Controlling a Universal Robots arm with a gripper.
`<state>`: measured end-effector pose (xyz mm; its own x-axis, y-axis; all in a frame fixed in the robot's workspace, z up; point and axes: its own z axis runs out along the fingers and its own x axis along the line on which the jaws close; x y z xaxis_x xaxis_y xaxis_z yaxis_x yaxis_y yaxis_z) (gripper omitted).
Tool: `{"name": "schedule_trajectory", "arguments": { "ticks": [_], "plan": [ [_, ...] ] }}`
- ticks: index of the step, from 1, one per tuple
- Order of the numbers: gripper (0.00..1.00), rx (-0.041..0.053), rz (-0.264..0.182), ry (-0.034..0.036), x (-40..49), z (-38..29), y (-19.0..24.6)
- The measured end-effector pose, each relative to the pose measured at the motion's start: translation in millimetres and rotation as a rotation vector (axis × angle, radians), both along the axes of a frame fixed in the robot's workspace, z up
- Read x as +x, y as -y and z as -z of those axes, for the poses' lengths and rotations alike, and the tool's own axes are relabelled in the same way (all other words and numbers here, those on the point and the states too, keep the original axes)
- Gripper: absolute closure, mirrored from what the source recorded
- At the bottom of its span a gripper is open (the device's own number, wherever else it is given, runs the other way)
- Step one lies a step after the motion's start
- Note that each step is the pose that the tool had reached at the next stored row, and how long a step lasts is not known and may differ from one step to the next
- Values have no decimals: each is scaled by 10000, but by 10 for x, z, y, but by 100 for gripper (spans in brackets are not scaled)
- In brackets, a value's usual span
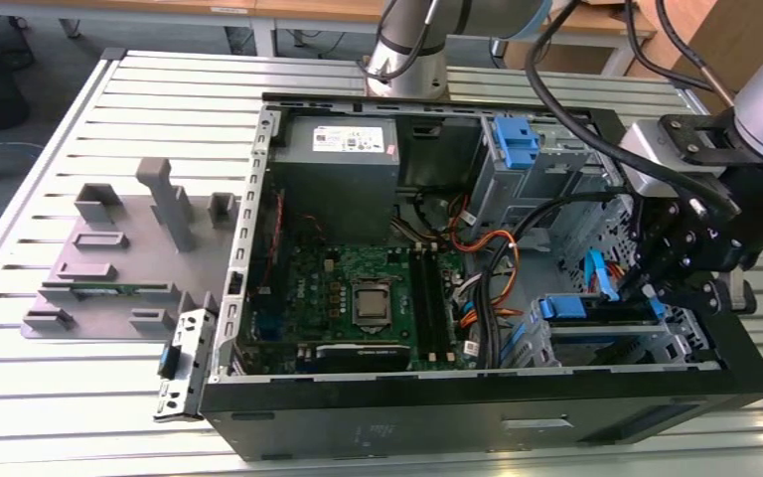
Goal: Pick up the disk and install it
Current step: 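Insert the second disk wire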
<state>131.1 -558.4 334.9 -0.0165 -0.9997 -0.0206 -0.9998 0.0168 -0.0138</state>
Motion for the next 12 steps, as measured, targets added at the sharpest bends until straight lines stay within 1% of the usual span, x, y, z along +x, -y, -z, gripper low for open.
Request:
{"name": "schedule_trajectory", "arguments": {
  "ticks": [3, 5, 7, 12],
  "plan": [
    [83, 0, 144, 0, 0, 0, 1],
    [83, 0, 156, 0, 0, 0, 2],
    [83, 0, 158, 0, 0, 1, 13],
    [83, 3, 157, 0, 0, 15, 13]
  ]
}}
